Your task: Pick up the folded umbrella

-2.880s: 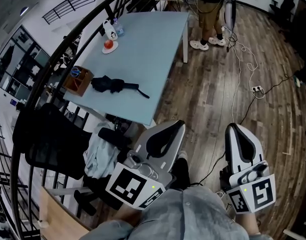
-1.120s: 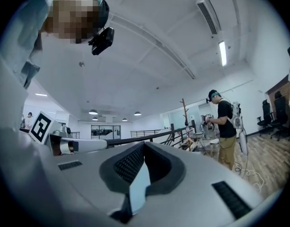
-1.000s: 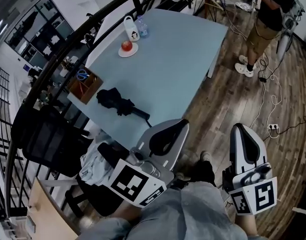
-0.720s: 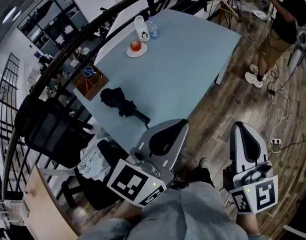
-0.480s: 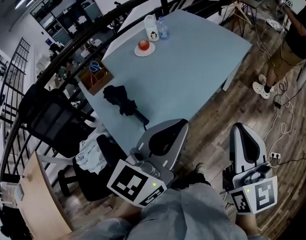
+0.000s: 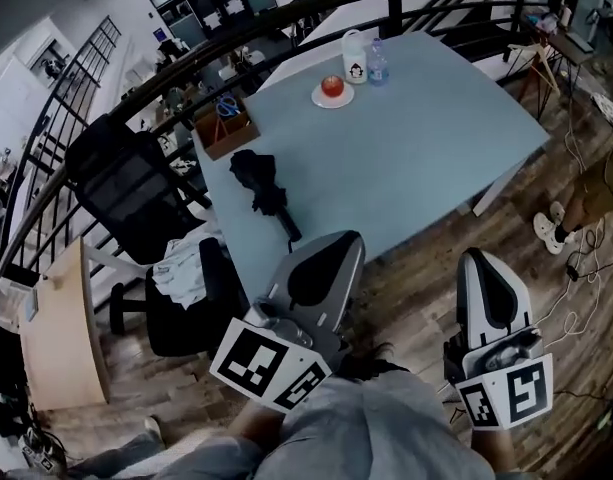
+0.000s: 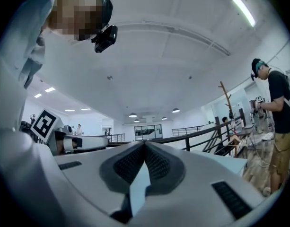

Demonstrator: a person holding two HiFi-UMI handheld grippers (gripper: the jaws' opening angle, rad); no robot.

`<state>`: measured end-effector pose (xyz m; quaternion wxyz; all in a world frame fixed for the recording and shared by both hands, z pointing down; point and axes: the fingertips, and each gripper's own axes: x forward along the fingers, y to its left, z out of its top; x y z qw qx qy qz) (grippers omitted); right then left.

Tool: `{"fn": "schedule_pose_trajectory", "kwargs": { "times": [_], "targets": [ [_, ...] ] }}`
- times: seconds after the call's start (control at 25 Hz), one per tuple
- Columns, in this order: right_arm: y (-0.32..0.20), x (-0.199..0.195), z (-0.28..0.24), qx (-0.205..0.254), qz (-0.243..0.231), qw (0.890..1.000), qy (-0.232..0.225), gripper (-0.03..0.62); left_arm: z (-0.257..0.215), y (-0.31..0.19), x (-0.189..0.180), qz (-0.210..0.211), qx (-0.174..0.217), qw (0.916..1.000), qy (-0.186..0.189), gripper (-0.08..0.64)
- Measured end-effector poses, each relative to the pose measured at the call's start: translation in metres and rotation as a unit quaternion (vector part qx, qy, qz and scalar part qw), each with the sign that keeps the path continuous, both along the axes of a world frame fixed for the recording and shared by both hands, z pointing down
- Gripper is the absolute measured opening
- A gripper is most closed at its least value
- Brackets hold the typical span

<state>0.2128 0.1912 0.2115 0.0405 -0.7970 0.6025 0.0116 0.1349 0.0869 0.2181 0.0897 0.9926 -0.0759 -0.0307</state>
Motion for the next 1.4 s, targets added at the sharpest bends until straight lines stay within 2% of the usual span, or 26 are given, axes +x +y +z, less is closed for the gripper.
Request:
{"fn": "schedule_pose_trajectory", "kwargs": {
  "times": [0.2,0.44,0.68,0.76,0.88,1.16,1.4],
  "targets": [
    [-0.013,-0.001,0.001,0.001,-0.068,0.998,0.010,0.000,0.002,-0.001,-0.016,-0.070,0.004,0.9975,-0.001,0.005],
    [-0.037,-0.016,0.003,0.006,-0.140,0.990,0.004,0.000,0.005,-0.008,-0.043,-0.141,0.003,0.9900,-0.005,0.005],
    [-0.061,-0.028,0.002,0.019,-0.186,0.982,0.001,0.000,0.007,-0.024,-0.064,-0.195,0.013,0.9805,-0.016,0.005],
    [-0.066,-0.029,0.001,0.020,-0.195,0.981,0.004,0.000,0.006,-0.031,-0.068,-0.211,0.013,0.9773,-0.009,0.005],
    [-0.071,-0.024,0.003,0.020,-0.190,0.982,0.007,0.000,0.006,-0.040,-0.068,-0.222,0.013,0.9750,-0.001,0.005],
    [-0.094,-0.013,0.007,0.010,-0.189,0.982,0.012,0.000,0.017,-0.073,-0.060,-0.235,0.006,0.9719,-0.015,0.005],
    [-0.122,-0.003,0.008,0.001,-0.190,0.982,0.009,0.000,0.018,-0.103,-0.047,-0.230,-0.001,0.9729,-0.022,0.005]
  ]
}}
